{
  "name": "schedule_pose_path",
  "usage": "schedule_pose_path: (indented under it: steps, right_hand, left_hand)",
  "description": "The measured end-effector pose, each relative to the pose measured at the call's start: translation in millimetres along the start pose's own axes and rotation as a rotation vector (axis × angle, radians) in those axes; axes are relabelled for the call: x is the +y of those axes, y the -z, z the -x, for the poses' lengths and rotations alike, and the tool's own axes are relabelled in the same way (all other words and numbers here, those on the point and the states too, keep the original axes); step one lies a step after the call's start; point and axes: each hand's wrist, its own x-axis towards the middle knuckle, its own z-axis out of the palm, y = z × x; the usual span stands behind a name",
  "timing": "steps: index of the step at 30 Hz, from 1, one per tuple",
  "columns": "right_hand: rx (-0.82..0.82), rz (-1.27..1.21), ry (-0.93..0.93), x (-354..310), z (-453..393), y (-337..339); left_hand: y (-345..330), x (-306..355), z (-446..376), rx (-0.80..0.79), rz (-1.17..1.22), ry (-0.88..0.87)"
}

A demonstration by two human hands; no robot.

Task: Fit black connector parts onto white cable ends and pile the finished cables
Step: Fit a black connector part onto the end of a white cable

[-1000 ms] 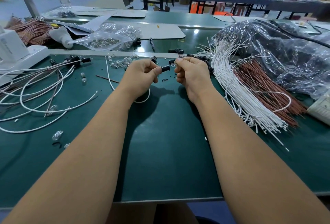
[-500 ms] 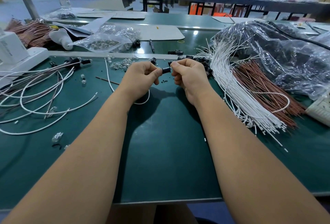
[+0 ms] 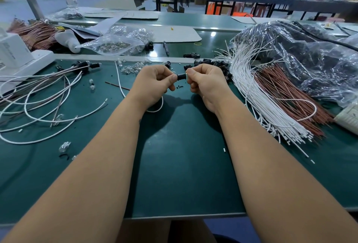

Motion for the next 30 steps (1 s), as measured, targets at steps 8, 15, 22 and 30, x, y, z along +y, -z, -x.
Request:
schedule_pose_path:
  steps: [8, 15, 22, 30]
  right_hand:
    - [-0.078, -0.093, -0.031, -2.5, 0.4, 3.2]
    - [-0.044, -0.223, -0.097, -5.8, 1.4, 2.9]
    - [-0.023, -0.209, -0.068, -4.3, 0.9, 1.2]
    - [-0.062, -0.088, -0.015, -1.6, 1.1, -0.9]
  left_hand:
    - [-1.9, 3.1, 2.7, 0.017, 0.021, -0.021]
    - [-5.5, 3.7, 2.8, 0.034, 0.056, -0.065]
    - [-4.6, 1.3, 1.1, 0.045, 0.038, -0.072]
    - [-2.9, 2.4, 1.8, 0.033, 0.098, 0.001]
